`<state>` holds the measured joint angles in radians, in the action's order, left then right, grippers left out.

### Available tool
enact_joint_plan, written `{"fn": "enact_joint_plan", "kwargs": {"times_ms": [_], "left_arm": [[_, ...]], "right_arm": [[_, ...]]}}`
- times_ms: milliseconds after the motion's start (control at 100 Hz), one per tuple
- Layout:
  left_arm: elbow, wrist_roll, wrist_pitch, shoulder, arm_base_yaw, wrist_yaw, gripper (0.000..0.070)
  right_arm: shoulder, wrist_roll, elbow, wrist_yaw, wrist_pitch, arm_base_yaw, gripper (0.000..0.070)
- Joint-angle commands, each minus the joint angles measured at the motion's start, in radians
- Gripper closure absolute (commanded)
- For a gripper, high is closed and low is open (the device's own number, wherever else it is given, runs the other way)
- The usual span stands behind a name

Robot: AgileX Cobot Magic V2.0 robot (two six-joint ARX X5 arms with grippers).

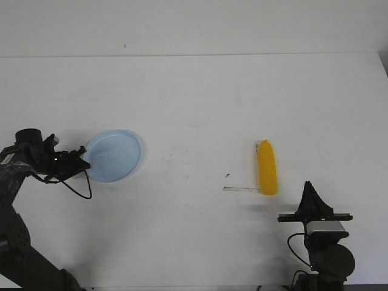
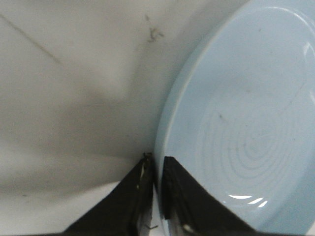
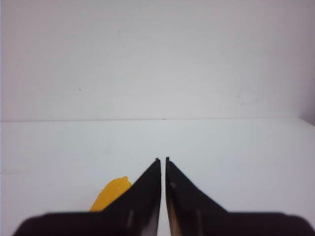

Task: Place corn on plate with both arms
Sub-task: 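Grip the plate rim with the left gripper and slide it toward the corn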

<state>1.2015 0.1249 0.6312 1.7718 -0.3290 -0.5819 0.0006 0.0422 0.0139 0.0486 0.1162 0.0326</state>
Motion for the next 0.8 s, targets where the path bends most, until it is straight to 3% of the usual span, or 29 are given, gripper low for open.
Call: {"fn": "enact_joint_plan", "kwargs": {"times_ms": [0, 320, 530, 790], "left_arm": [[0.008, 0.015, 0.003, 0.020, 0.001, -0.043, 0.0700], [0.008, 0.019, 0.003, 0.018, 0.097, -0.074, 0.0700], [0.009, 0.032, -0.005, 0.013, 0.247, -0.072, 0.0700], [0.054, 0.113, -0.080, -0.002, 0.463, -0.065, 0.0700]], "right_arm": [[0.000, 0.010, -0.001, -0.003, 0.010, -0.002, 0.0684], [0.001, 0.010, -0.001, -0.003, 0.010, -0.001, 0.0684], [0.001, 0.010, -0.001, -0.003, 0.010, -0.001, 0.0684], [0.001, 0.010, -0.001, -0.003, 0.010, -0.001, 0.0684]]}}
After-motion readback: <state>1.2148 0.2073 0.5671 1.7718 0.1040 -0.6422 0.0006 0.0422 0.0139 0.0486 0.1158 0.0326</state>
